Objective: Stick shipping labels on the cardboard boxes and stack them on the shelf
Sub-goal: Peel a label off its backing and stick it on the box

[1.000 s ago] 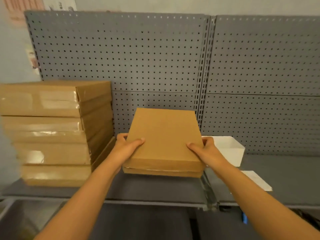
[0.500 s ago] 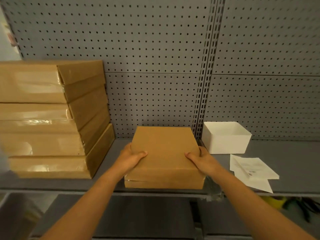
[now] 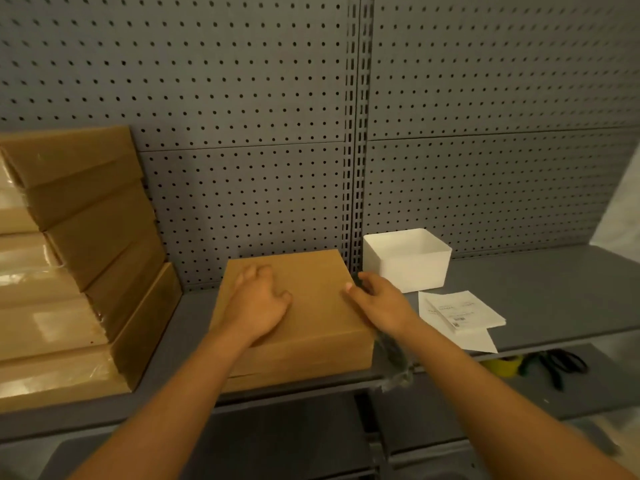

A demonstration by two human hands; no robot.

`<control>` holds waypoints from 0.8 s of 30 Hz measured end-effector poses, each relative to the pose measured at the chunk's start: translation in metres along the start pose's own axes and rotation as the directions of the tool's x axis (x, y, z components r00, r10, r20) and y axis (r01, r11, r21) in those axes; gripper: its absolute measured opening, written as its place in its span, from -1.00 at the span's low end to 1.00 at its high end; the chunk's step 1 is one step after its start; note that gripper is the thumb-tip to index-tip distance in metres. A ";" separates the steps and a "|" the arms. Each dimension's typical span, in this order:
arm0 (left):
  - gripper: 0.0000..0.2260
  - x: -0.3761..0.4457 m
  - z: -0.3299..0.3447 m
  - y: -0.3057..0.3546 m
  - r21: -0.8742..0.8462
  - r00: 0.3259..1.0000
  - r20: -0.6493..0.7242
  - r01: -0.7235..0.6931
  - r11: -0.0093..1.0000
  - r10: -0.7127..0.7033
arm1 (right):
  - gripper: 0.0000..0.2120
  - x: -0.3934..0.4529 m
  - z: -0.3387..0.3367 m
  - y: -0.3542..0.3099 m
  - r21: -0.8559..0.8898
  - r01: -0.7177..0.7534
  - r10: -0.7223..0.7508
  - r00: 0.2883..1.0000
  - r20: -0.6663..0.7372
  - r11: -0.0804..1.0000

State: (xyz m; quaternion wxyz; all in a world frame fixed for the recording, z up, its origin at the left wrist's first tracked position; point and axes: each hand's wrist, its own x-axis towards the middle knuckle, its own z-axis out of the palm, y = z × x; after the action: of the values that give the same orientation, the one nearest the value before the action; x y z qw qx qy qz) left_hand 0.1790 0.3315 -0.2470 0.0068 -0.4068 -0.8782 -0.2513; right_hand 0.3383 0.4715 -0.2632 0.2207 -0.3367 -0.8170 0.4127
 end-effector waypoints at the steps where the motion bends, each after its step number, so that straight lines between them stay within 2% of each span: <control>1: -0.52 0.001 0.004 0.012 -0.034 0.998 0.020 -0.058 0.998 0.059 | -0.51 -0.001 -0.007 0.001 -0.029 0.017 -0.018 0.999 -0.026 0.999; 4: -0.60 0.004 0.019 0.050 -0.147 0.981 0.070 -0.170 0.974 0.182 | -0.64 0.002 -0.031 0.015 -0.108 0.036 -0.043 0.997 -0.069 0.994; 7: -0.69 0.006 0.035 0.090 -0.206 0.948 0.095 -0.281 0.937 0.305 | -0.73 0.006 -0.062 0.039 -0.154 -0.009 -0.010 0.993 -0.120 0.988; 10: -0.75 0.012 0.053 0.127 -0.291 0.926 0.112 -0.317 0.903 0.362 | -0.76 0.015 -0.095 0.068 -0.205 -0.068 0.039 0.989 -0.140 0.976; 15: -0.74 0.020 0.092 0.178 -0.354 0.927 0.236 -0.196 0.915 0.290 | -0.76 0.030 -0.134 0.118 -0.364 -0.138 0.114 0.990 -0.088 0.921; 18: -0.74 0.019 0.120 0.191 -0.327 0.925 0.325 -0.084 0.941 0.195 | -0.62 0.035 -0.142 0.145 -0.428 -0.187 0.166 0.982 -0.086 0.884; 24: -0.85 0.021 0.156 0.191 -0.304 0.881 0.471 0.104 0.947 0.054 | -0.31 0.040 -0.142 0.170 -0.635 -0.265 0.276 0.957 -0.084 0.725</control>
State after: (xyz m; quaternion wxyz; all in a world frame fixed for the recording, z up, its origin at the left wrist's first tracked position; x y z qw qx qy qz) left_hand 0.3321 0.5191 -0.2957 -0.2771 -0.4399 -0.8058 -0.2834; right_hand 0.4653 0.6490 -0.3201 0.0234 -0.5036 -0.8522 0.1400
